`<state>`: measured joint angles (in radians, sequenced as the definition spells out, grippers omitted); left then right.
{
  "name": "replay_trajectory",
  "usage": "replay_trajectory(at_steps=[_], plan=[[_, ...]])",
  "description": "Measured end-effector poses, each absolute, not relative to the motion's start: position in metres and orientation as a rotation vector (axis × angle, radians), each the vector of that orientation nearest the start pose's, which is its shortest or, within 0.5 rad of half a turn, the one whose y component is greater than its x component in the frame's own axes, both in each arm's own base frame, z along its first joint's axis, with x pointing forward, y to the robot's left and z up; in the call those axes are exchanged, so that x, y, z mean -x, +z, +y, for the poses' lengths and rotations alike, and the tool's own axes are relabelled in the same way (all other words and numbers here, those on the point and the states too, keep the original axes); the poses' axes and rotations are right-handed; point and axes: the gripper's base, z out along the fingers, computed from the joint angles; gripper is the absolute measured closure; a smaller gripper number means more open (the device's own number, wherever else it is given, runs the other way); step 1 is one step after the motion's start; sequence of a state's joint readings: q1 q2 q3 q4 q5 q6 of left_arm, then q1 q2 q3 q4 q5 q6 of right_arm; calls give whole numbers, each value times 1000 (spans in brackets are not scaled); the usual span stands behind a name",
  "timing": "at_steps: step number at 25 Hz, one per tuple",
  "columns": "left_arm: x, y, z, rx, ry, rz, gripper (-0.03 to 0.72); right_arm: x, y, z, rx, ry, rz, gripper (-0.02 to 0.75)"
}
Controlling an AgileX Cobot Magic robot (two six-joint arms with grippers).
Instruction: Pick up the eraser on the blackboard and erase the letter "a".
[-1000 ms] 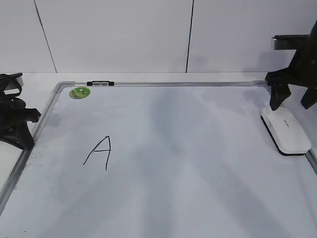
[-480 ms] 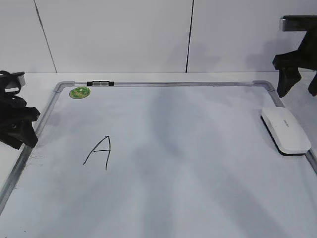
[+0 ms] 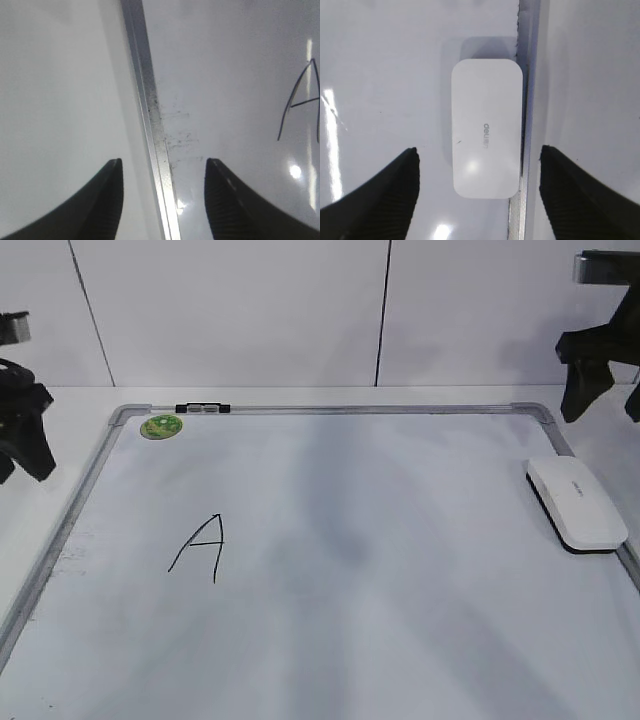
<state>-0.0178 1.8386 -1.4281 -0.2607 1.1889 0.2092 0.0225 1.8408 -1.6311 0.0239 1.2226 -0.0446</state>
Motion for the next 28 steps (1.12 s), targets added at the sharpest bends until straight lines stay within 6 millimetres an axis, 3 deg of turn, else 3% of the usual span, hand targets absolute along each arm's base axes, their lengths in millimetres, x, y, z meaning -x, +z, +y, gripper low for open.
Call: replay_trajectory(at_steps=[8, 13, 16, 19, 24, 28], plan=[[-328, 312, -27, -150, -326, 2862, 295, -340, 311, 10, 89, 30, 2886, 146], [-292, 360, -26, -142, -313, 2726, 295, -301, 331, 9, 90, 24, 2839, 146], [-266, 377, -26, -146, -306, 2666, 295, -277, 344, 8, 93, 15, 2798, 146], [-237, 382, -25, -150, -303, 2637, 295, -251, 358, 7, 93, 7, 2745, 148], [-188, 372, -25, -148, -305, 2627, 295, -203, 379, 5, 90, 6, 2643, 155], [-149, 361, -24, -148, -306, 2607, 295, -164, 380, 5, 88, 15, 2590, 157]])
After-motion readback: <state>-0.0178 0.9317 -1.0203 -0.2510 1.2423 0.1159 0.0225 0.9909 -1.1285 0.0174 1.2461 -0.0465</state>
